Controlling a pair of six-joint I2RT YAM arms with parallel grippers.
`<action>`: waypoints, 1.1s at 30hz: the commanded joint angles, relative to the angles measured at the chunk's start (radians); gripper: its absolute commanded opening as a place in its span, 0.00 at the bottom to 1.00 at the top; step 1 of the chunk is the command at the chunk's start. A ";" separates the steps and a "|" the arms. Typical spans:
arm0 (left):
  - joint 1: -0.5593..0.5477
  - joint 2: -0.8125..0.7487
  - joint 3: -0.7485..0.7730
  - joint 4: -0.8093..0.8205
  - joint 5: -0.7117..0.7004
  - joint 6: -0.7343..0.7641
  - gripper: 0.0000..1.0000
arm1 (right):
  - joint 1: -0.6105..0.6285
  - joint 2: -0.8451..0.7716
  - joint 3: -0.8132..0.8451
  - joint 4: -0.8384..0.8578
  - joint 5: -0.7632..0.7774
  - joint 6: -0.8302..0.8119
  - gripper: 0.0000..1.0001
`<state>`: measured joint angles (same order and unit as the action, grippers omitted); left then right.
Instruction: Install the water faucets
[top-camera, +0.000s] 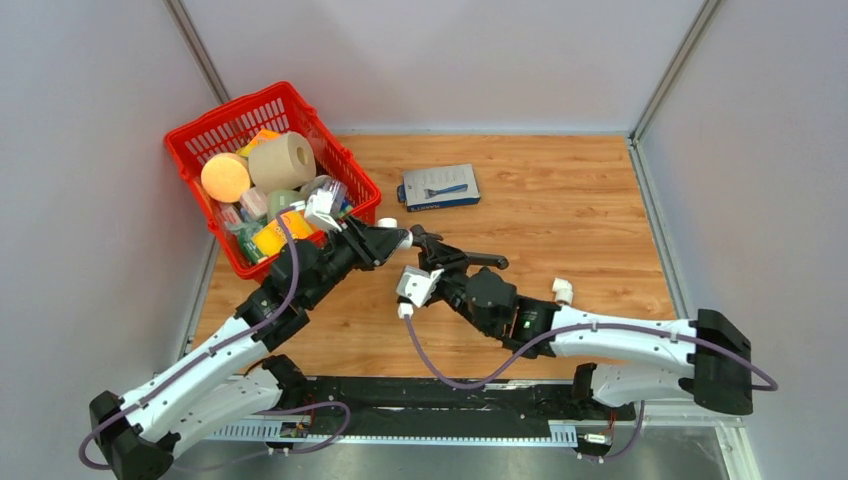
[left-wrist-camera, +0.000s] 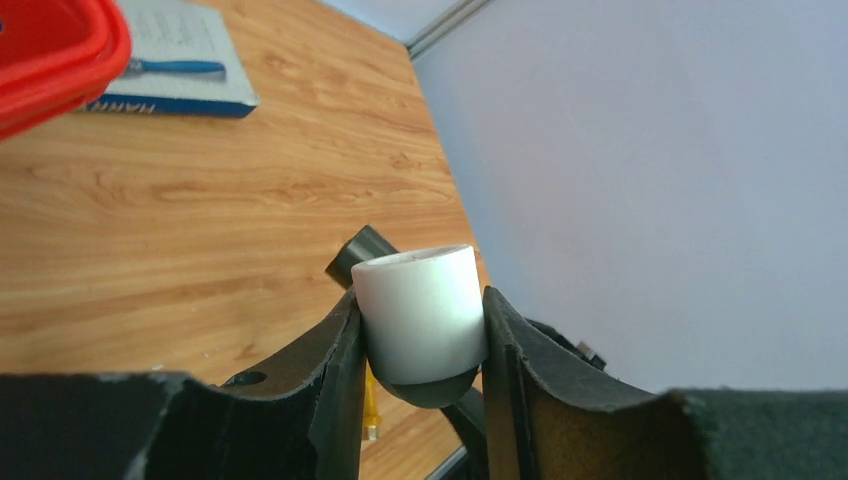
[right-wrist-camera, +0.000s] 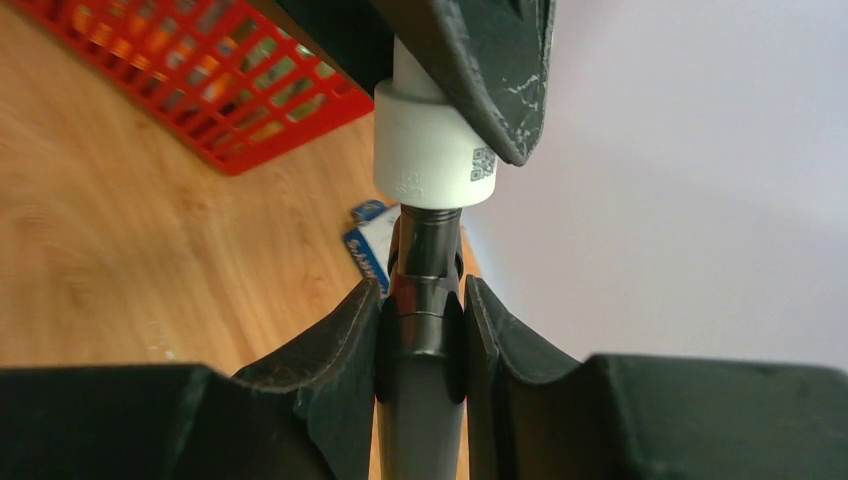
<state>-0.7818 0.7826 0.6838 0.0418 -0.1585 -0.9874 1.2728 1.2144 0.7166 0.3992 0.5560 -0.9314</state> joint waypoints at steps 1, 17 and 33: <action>0.108 -0.037 -0.013 0.150 0.245 0.229 0.00 | -0.082 -0.122 0.158 -0.325 -0.370 0.262 0.00; 0.296 0.121 0.178 0.106 0.782 0.475 0.00 | -0.357 -0.151 0.342 -0.612 -0.926 0.549 0.49; 0.294 0.055 0.214 -0.026 0.357 0.202 0.00 | -0.057 -0.349 -0.052 0.042 -0.172 0.367 0.79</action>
<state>-0.4915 0.8883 0.8238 -0.0334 0.2913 -0.6979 1.0920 0.8898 0.7837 0.1070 0.0658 -0.4545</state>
